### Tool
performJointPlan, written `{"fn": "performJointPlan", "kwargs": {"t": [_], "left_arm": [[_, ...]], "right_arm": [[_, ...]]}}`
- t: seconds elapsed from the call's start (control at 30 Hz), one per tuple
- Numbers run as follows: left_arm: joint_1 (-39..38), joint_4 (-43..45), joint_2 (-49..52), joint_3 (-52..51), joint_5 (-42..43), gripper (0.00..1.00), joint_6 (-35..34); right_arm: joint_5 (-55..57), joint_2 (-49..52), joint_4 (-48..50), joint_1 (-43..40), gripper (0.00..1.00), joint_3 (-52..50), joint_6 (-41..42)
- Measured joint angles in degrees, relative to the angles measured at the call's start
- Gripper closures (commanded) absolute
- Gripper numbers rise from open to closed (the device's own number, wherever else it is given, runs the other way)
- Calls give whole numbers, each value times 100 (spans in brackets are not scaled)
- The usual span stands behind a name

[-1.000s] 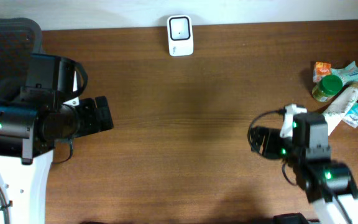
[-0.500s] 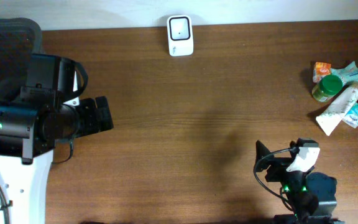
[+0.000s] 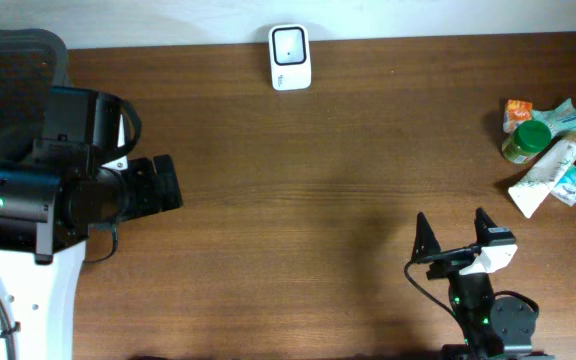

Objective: Scan the item barcode

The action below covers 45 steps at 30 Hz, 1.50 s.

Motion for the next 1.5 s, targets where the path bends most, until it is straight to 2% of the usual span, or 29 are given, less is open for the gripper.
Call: {"fn": "performJointPlan", "kwargs": {"t": [0.03, 0.17, 0.4, 0.83, 1.5], "left_arm": [[0, -2, 0, 0, 0, 1, 0], [0, 0, 0, 0, 0, 1, 0], [0, -2, 0, 0, 0, 1, 0], [0, -2, 0, 0, 0, 1, 0], [0, -2, 0, 0, 0, 1, 0]], "right_arm": [[0, -7, 319, -2, 1, -214, -15], [0, -7, 380, -2, 1, -396, -181], [26, -9, -13, -4, 1, -398, -859], [577, -9, -76, -7, 1, -398, -901], [588, -9, -74, -7, 1, -398, -901]]}}
